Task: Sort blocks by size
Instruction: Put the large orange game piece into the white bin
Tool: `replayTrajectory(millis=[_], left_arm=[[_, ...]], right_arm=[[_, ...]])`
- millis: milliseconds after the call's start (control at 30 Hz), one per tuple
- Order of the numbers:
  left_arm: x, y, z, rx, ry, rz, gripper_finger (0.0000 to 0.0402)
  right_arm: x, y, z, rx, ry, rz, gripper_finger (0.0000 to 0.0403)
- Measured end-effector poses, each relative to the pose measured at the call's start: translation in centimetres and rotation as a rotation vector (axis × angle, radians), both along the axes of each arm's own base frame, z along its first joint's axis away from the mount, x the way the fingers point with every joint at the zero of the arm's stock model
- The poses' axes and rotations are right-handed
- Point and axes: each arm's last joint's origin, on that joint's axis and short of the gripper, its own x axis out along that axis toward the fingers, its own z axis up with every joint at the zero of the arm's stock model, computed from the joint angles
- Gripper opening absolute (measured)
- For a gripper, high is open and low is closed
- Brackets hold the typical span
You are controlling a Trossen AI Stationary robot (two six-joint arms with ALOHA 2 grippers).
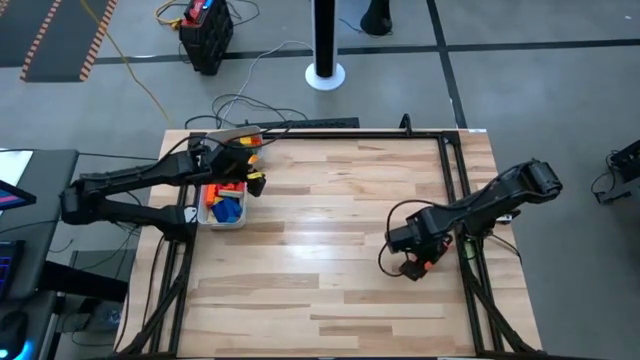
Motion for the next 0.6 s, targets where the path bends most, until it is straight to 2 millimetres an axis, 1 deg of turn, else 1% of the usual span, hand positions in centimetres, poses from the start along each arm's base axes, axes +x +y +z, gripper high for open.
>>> replayTrajectory(millis=[67, 167, 333, 433, 600], left_arm=[[0.0, 0.0, 0.0, 0.01, 0.01, -0.013, 0.0237], [0.0, 0.0, 0.0, 0.025, 0.019, -0.03, 0.0237], [0.1, 0.1, 0.1, 0.035, 0.019, -0.04, 0.0237], [0.1, 0.1, 0.1, 0.039, 0.023, -0.047, 0.0237], [0.1, 0.1, 0.1, 0.043, 0.026, -0.052, 0.0237]], right_arm=[[-0.2, 0.0, -0.3, -0.014, 0.012, -0.012, 0.0314], [0.0, -0.1, -0.7, -0.017, -0.023, -0.022, 0.0314], [-0.3, -1.0, -2.1, -0.048, -0.049, -0.056, 0.0312], [-0.4, -1.8, -2.4, -0.09, -0.047, -0.062, 0.0301], [-0.1, -2.7, -2.5, -0.087, -0.076, -0.061, 0.0277]])
